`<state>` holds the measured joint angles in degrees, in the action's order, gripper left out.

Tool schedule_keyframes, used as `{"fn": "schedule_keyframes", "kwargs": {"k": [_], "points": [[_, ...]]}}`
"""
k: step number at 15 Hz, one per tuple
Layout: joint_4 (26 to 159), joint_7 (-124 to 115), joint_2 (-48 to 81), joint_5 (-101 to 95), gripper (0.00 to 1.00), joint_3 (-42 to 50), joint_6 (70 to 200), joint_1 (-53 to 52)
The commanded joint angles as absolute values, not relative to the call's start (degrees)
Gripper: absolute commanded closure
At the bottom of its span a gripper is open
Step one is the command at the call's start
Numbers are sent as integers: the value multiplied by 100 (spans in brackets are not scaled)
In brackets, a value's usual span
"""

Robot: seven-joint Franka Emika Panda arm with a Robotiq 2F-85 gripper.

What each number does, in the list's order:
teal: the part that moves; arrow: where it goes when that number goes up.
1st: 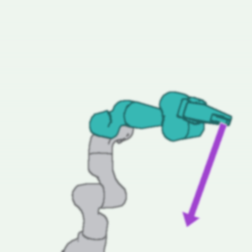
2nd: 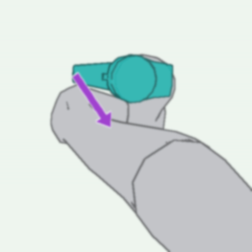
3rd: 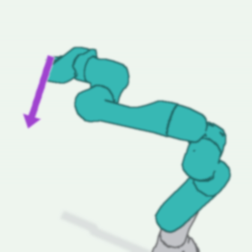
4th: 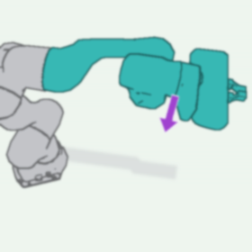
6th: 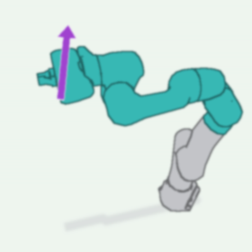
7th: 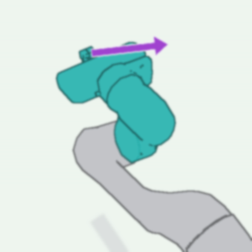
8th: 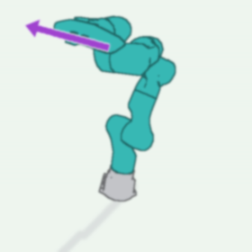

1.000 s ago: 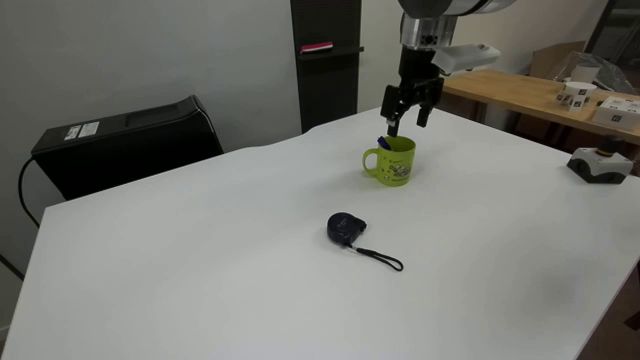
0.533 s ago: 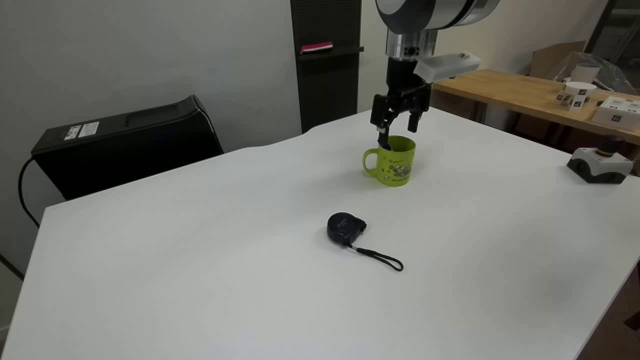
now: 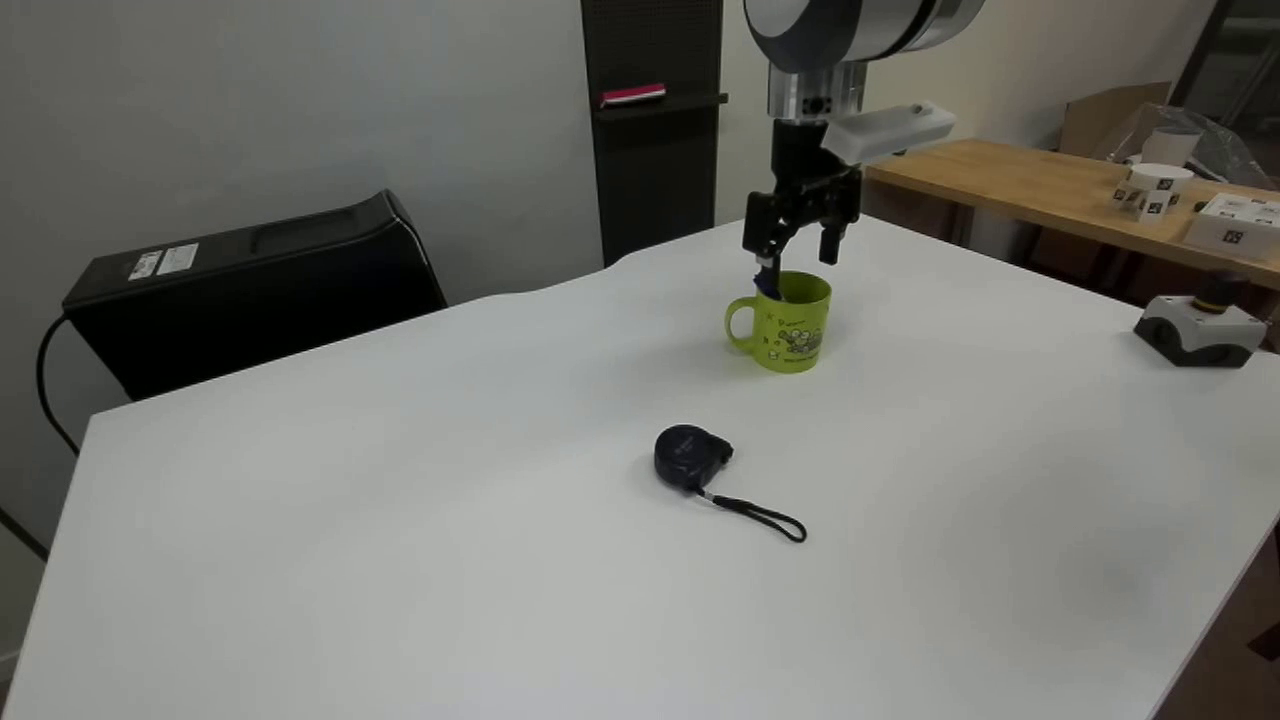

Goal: Remove the black marker from the yellow mug

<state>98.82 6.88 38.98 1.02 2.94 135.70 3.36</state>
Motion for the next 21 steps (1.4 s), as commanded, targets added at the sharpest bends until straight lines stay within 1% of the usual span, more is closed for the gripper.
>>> {"fn": "schedule_keyframes", "kwargs": {"k": [1, 21], "points": [[9654, 348, 3901, -9, 0, 302, 13318, 248], [9600, 46, 3973, -53, 0, 350, 13433, 121]]}}
